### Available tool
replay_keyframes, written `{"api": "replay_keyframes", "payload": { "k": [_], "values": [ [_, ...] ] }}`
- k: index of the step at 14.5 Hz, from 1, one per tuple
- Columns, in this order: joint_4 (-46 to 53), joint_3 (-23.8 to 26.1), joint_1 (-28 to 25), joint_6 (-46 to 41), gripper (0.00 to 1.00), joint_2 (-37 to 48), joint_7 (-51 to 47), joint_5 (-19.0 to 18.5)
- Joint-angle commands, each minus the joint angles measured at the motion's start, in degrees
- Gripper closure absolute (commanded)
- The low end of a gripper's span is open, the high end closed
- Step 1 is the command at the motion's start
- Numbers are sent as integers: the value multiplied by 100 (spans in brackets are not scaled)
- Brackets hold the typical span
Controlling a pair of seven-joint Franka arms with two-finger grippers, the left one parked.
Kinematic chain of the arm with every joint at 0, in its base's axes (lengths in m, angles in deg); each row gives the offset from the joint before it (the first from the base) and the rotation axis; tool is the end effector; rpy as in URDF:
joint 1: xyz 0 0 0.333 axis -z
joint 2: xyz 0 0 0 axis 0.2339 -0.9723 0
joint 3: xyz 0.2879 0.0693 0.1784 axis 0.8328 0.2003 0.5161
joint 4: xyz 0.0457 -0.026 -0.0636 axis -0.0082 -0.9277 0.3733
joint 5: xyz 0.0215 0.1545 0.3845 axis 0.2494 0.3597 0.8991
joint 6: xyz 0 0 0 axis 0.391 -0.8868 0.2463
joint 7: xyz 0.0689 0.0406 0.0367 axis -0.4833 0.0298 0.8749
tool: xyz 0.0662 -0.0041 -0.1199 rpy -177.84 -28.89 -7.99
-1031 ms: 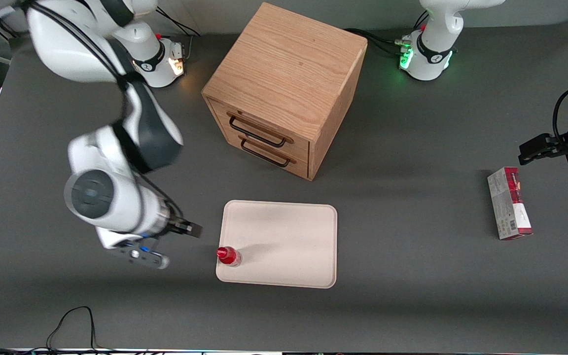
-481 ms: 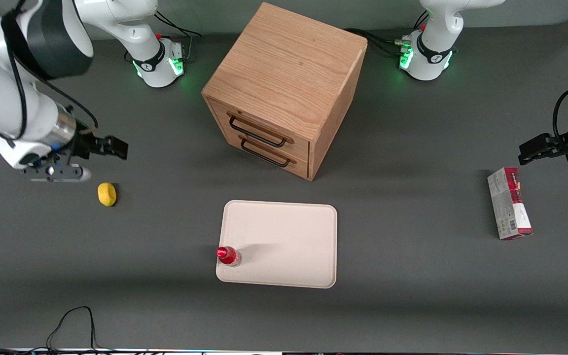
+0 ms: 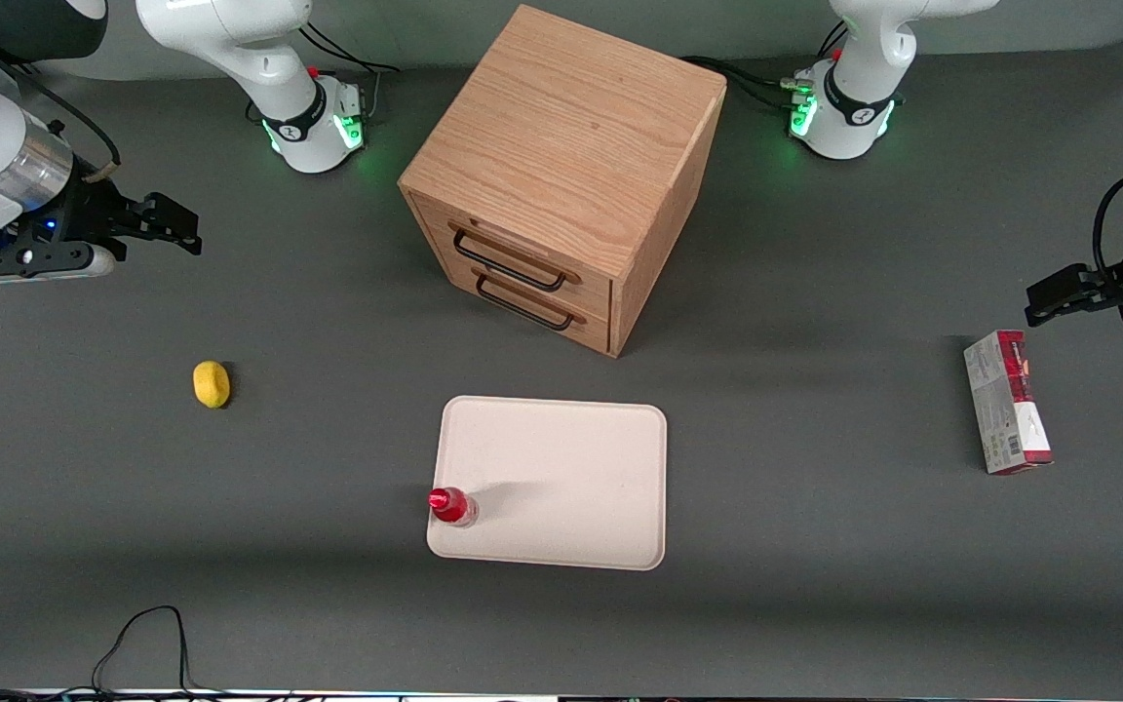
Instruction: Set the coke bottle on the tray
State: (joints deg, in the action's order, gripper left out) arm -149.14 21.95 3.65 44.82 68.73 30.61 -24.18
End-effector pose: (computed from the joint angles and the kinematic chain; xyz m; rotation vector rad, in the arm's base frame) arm 0.5091 0.0515 0.5727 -3.1319 -0.0605 0.1434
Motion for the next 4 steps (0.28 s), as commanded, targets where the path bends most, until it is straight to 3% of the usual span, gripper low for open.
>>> {"api": "replay_keyframes", "payload": {
  "k": [1, 4],
  "values": [
    [241, -24, -58, -117, 0, -110, 104, 128],
    [418, -33, -5, -363, 0, -110, 384, 137]
  ]
}}
